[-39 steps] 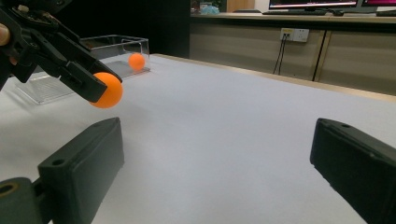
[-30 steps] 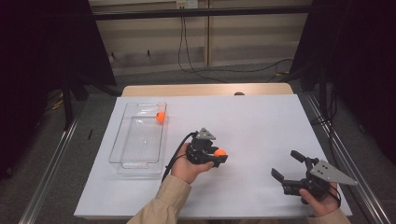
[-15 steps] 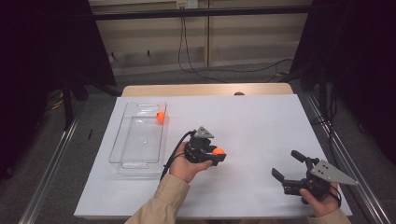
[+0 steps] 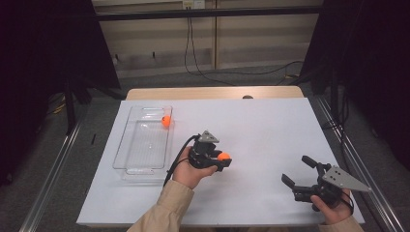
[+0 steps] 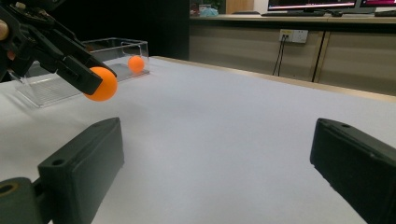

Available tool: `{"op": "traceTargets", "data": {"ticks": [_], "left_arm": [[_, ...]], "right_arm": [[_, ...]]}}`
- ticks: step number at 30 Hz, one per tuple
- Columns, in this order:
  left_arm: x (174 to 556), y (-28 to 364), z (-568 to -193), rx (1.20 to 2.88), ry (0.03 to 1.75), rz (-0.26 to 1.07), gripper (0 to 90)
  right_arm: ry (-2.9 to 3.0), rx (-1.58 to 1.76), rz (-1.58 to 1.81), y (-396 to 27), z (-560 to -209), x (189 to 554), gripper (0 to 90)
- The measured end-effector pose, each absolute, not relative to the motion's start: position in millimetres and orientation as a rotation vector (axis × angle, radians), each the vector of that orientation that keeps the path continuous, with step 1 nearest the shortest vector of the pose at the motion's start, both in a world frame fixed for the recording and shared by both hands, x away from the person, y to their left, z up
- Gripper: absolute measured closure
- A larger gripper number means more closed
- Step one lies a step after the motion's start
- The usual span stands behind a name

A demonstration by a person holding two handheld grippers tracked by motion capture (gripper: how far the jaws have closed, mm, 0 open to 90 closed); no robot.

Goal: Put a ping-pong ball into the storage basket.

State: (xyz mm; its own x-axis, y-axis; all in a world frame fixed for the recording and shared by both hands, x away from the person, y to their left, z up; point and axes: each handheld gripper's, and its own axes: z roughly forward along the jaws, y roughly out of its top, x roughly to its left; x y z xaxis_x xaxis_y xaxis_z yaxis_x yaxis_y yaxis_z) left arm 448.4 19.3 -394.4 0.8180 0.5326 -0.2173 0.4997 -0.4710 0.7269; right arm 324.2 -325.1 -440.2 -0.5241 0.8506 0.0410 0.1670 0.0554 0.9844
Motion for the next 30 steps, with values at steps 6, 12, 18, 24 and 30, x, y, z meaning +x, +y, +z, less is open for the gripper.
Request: {"op": "traceTargets", "data": {"ticks": [6,12,18,24,30], "left_arm": [[449.4,20.8,-394.0,2.143,0.762,0.050,51.1],[450.1,23.1,-392.1,2.139,0.764,0.049,51.1],[450.7,26.3,-389.6,2.148,0.771,0.054,51.1],[451.2,28.3,-388.8,2.139,0.774,0.060,51.1],[451.4,30.8,-387.5,2.143,0.783,0.069,51.1]], "right_arm": [[1.750,1.027,1.514,-325.7,-439.8,324.0,2.8],[1.752,1.031,1.518,-325.6,-439.3,323.4,2.8],[1.751,1.026,1.517,-325.9,-439.4,323.6,2.8],[1.752,1.026,1.516,-325.7,-439.4,323.3,2.8],[1.753,1.028,1.519,-325.8,-439.2,323.2,2.8]]}}
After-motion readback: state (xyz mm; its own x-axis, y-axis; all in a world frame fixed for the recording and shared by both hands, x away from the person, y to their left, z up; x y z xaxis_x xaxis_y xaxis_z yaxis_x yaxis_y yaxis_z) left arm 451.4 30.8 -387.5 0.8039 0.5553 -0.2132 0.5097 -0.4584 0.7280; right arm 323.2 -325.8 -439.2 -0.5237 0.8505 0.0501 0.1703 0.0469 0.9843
